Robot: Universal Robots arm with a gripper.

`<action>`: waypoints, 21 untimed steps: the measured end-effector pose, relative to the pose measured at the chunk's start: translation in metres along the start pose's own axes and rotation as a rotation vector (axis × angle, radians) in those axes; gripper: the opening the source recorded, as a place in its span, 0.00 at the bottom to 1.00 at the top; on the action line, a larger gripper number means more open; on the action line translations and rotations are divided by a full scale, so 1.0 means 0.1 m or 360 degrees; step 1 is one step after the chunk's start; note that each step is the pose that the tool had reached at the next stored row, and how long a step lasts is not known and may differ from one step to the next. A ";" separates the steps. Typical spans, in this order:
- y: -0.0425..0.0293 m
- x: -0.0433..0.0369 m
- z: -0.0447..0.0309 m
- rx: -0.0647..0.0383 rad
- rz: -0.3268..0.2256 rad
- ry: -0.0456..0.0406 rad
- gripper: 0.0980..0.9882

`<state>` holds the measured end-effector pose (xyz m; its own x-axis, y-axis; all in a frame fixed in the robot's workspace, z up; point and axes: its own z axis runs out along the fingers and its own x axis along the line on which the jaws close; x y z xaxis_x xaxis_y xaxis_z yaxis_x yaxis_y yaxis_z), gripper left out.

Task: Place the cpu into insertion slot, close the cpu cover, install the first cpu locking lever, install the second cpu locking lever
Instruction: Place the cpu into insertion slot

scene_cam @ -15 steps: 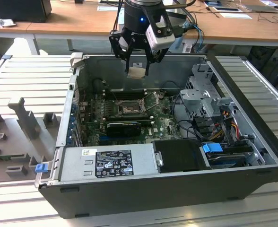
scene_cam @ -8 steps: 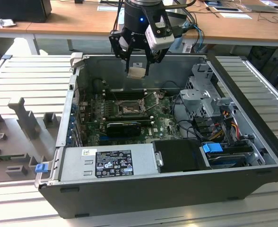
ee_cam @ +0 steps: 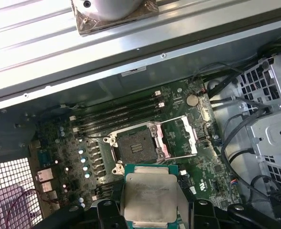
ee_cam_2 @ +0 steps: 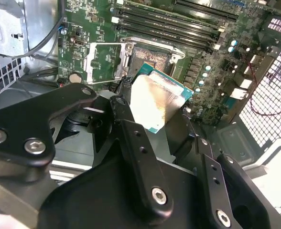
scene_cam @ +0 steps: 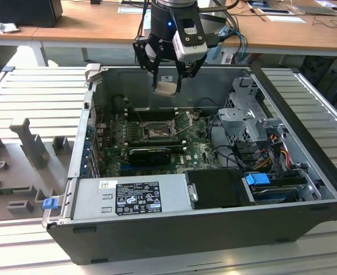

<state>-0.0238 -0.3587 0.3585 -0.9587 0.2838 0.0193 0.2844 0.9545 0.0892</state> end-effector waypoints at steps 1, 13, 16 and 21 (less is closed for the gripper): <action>-0.001 0.000 0.005 0.0000 0.0000 0.0000 0.48; -0.001 0.000 0.010 -0.0001 0.0070 -0.0006 0.48; -0.001 0.000 0.013 -0.0002 0.0120 -0.0011 0.48; -0.002 0.000 0.019 -0.0003 0.0173 -0.0015 0.48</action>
<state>-0.0238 -0.3587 0.3566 -0.9221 0.3866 0.0193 0.3867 0.9179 0.0892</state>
